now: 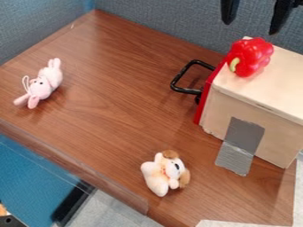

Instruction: Open the drawer

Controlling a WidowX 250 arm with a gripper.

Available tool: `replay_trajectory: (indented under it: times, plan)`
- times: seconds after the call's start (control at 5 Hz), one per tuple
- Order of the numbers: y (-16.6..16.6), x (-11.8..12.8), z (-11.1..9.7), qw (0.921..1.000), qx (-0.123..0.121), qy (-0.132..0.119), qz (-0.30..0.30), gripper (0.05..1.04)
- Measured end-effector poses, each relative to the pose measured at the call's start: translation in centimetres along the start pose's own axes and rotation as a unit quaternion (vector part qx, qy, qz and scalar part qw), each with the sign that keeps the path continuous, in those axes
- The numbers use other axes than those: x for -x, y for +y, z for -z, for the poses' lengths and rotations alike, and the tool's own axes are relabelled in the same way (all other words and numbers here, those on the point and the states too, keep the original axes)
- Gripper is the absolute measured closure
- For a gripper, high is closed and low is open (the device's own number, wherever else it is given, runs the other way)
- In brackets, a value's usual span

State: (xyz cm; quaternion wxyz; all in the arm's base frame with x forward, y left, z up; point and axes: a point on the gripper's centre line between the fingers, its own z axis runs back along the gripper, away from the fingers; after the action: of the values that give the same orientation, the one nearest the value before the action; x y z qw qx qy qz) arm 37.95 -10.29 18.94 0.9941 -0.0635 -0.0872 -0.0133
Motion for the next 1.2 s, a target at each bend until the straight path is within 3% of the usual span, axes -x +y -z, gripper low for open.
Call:
replay_trajectory:
  times: [0.4, 0.6, 0.8, 1.0, 1.2]
  plan:
    - [2.3, -0.2, 2.5, 0.9985, -0.002, 0.038, -0.04, 0.083]
    - [5.0, -0.6, 2.2, 0.996, -0.01, 0.034, -0.082, 0.083]
    - [6.0, -0.8, 2.1, 0.9957, -0.013, 0.029, -0.087, 0.083]
    - [8.5, -0.8, 2.9, 0.9947, -0.022, 0.022, -0.098, 0.083]
    - [9.6, -0.7, 5.2, 0.9969, -0.014, 0.028, -0.072, 0.083]
